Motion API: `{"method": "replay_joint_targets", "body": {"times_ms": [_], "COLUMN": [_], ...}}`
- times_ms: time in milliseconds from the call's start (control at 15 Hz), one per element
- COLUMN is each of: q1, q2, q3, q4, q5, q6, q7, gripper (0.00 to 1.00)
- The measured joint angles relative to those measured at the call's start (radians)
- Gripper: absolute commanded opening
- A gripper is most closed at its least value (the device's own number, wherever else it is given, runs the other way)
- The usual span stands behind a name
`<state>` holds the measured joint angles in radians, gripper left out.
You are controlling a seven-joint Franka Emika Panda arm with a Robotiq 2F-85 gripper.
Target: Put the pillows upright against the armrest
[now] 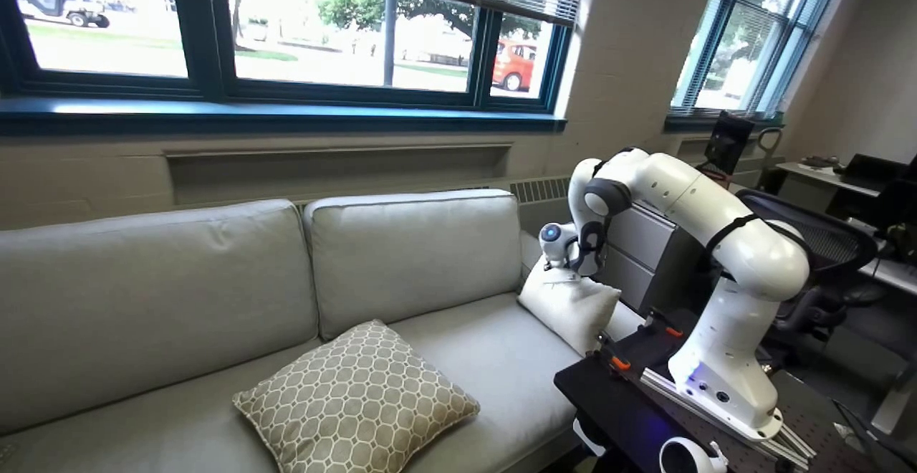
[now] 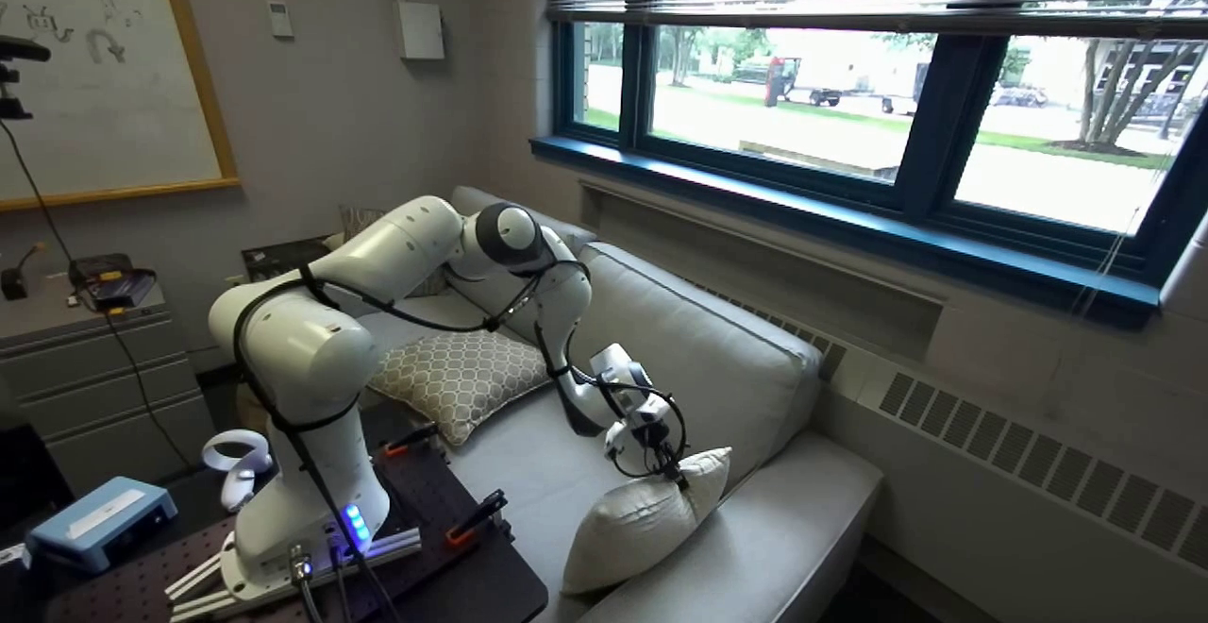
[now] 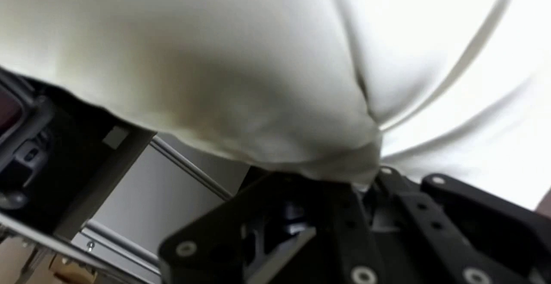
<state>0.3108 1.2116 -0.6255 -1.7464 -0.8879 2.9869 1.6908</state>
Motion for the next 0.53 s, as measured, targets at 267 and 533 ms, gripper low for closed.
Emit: {"method": "replay_joint_targets", "body": {"times_ms": [267, 533], "q1": [-0.102, -0.237], "q2": [-0.027, -0.053], "q3": [-0.092, -0.047], "q4": [-0.11, -0.129], "q5": [0.005, 0.037], "q6": [0.35, 0.494], "q7": [0.047, 0.058], "gripper": [0.1, 0.1]}}
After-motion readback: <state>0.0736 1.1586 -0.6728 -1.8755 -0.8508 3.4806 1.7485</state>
